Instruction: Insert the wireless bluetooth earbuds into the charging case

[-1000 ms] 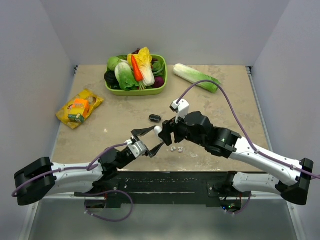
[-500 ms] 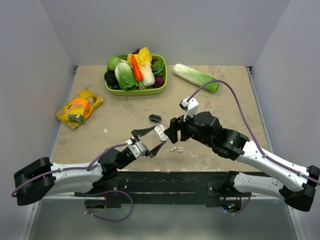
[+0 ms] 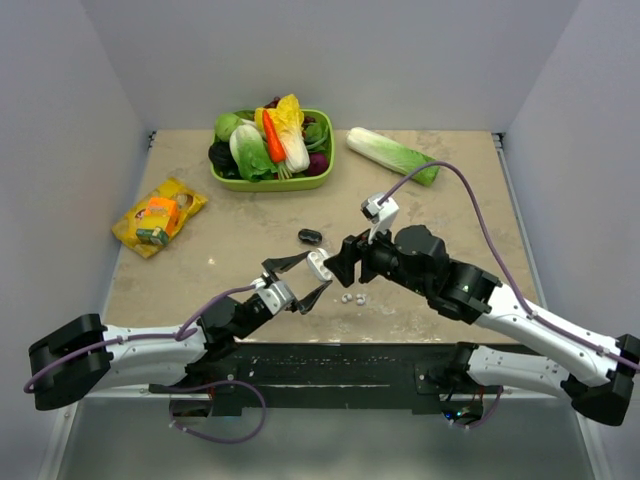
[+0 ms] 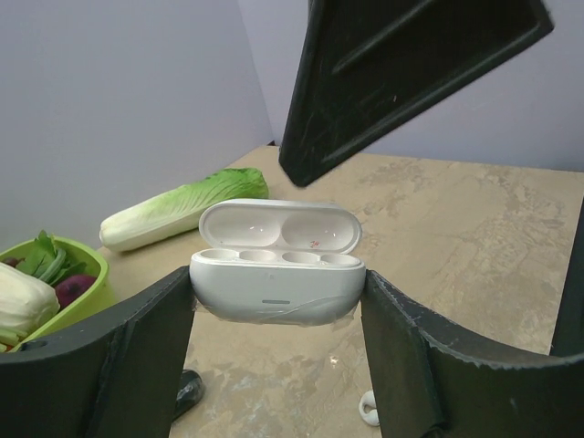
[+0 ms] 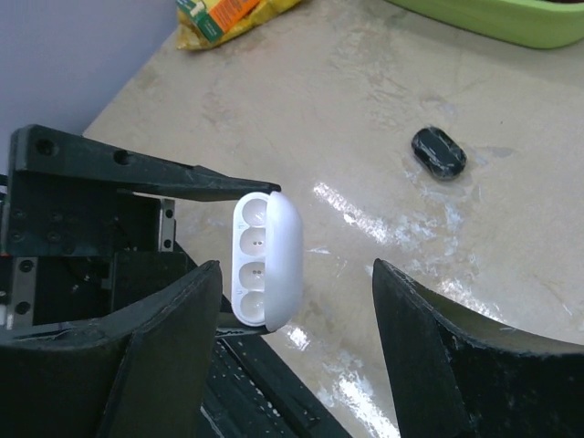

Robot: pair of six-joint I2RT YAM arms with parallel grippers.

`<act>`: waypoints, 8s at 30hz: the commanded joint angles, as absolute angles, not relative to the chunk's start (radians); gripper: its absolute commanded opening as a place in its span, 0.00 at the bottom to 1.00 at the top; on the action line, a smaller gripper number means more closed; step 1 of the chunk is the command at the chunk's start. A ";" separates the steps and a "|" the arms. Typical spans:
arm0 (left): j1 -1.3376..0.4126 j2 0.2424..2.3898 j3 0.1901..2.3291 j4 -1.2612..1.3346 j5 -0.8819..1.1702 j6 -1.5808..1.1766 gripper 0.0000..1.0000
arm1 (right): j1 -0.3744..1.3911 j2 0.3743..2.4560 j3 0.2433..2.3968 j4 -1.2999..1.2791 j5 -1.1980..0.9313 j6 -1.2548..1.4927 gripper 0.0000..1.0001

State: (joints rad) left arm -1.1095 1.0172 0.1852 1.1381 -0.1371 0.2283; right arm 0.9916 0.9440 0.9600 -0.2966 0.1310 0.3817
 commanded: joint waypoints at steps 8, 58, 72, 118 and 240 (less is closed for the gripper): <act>-1.123 0.999 0.198 1.204 -0.135 0.229 0.00 | 0.988 0.997 0.973 -0.285 0.173 0.383 0.63; -1.131 1.100 0.225 1.215 -0.294 0.161 0.52 | 0.983 0.986 1.045 -0.331 0.132 0.249 0.00; -1.131 1.166 0.247 1.216 -0.339 0.143 0.78 | 0.983 0.968 1.075 -0.362 0.140 0.236 0.00; -0.779 1.180 0.362 1.414 0.752 -0.778 0.99 | 1.201 0.857 1.071 -0.454 0.262 -0.092 0.00; -1.014 0.916 0.154 1.363 0.215 -0.135 0.00 | 1.235 0.807 0.752 -0.419 0.902 0.524 0.71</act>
State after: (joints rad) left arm -0.9897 0.9344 0.1753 1.2552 0.3614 -0.1818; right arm 1.2530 0.7731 0.7826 -0.3866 0.8482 0.4362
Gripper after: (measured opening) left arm 0.350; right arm 0.717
